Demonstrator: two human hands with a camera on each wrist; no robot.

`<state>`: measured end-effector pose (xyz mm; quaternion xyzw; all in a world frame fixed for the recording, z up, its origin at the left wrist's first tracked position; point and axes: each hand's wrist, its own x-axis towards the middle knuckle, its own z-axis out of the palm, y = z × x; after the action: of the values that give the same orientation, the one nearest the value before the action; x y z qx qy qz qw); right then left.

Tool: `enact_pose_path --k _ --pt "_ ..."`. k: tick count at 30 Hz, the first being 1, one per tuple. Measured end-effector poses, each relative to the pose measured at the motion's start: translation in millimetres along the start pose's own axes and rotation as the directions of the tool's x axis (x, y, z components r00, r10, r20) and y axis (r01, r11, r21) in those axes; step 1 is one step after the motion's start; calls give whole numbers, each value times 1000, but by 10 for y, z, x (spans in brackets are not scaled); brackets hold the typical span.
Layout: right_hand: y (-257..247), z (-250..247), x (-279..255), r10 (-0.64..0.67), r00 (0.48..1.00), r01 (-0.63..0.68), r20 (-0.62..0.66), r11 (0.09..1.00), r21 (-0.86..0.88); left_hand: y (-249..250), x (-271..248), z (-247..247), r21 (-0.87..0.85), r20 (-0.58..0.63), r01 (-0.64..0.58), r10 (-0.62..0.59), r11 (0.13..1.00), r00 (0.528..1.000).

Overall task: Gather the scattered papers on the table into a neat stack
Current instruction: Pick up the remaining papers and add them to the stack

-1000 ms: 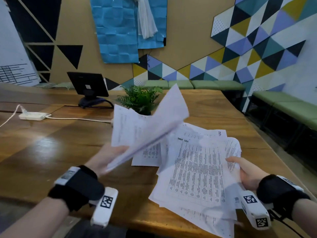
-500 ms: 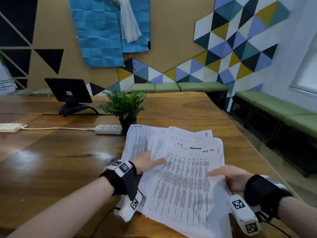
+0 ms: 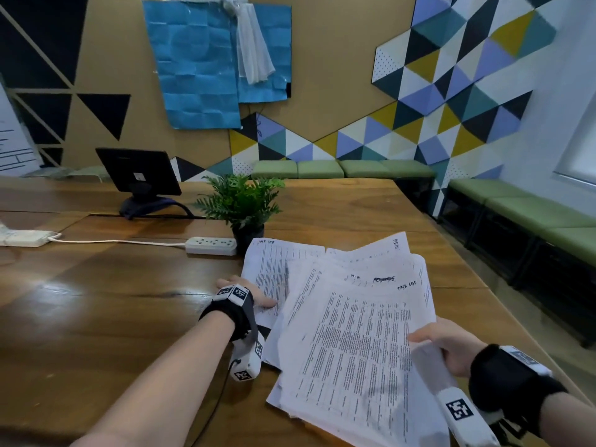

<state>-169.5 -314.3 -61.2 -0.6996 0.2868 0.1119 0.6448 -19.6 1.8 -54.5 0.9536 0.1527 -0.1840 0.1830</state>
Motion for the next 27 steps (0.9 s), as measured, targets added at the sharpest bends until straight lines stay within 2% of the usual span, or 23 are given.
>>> enact_pose_path --k 2,5,7,9,13,15,17,20,21,24,27 --pt "43 -78 18 -34 999 34 -23 999 0 -15 3 -64 -90 23 -10 13 996 1000" --pt "7 -261 10 -33 996 38 -83 998 59 -35 -90 -146 -95 48 -53 58 994 997" --pt "-43 -407 42 -27 995 44 -98 983 179 -79 -123 -147 -102 79 -132 140 986 987" --pt "-131 -478 64 -23 996 46 -84 956 289 -135 -157 -135 -183 123 -173 197 968 973" --pt "-314 -240 23 -3 996 -37 95 907 420 -203 -302 -26 -423 271 -156 289 893 918" --pt "-371 -57 39 -31 984 -33 173 933 358 -216 -320 46 -476 319 -145 324 867 891" --pt "-350 53 147 -26 986 -14 162 971 240 -228 -274 97 -566 304 -87 305 820 902" --pt "-285 91 353 -17 1000 17 -23 1000 -7 -235 -191 53 -739 321 103 213 666 923" --pt "-257 83 436 -29 992 22 -123 998 -61 -233 -158 42 -740 351 140 200 657 915" --pt "-212 45 612 -74 959 53 -272 995 -85 -152 -194 21 -697 406 121 250 707 879" --pt "-270 45 685 -130 924 32 -360 964 -265 14 -178 71 -574 334 5 228 819 915"
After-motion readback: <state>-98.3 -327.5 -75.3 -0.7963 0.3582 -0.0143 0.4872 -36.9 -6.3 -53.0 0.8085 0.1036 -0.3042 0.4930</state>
